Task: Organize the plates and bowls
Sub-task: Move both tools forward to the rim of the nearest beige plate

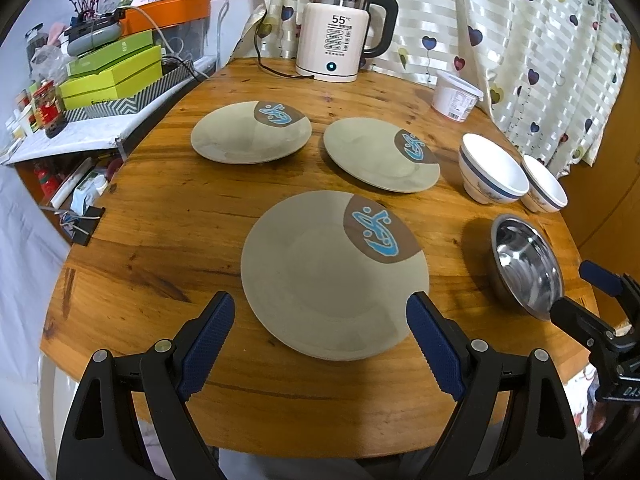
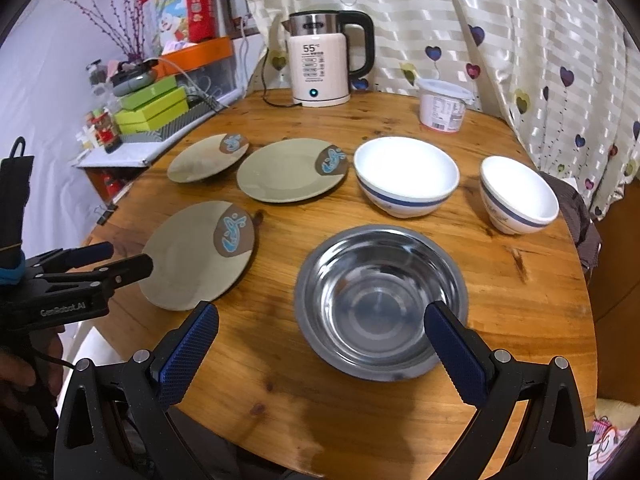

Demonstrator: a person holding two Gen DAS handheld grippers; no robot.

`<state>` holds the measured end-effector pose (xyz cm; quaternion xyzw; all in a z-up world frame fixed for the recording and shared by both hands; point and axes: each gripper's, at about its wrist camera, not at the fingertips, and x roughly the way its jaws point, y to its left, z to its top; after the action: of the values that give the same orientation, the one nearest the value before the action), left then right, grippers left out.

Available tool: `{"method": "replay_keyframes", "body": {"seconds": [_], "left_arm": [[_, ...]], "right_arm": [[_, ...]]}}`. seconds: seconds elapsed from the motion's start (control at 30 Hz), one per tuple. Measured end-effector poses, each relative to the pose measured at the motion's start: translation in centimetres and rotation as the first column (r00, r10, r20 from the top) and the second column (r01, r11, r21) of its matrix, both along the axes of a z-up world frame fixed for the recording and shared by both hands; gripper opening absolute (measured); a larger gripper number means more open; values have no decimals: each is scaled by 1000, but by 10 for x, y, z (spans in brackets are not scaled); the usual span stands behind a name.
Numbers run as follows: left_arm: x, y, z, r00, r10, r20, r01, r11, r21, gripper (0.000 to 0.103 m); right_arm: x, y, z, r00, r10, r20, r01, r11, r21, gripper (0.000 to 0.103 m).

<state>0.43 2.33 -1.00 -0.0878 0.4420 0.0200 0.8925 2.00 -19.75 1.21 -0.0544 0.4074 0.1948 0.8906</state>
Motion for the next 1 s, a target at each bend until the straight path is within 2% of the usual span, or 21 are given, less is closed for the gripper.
{"method": "replay_keyframes", "body": {"seconds": [0.43, 1.0], "left_arm": [[12, 24, -2, 999, 35, 4, -35, 999, -11, 88], [45, 72, 1, 994, 108, 28, -108, 994, -16, 88]], "right_arm": [[20, 39, 7, 996, 87, 6, -87, 996, -15, 103], [71, 106, 20, 981, 193, 22, -193, 981, -15, 103]]}}
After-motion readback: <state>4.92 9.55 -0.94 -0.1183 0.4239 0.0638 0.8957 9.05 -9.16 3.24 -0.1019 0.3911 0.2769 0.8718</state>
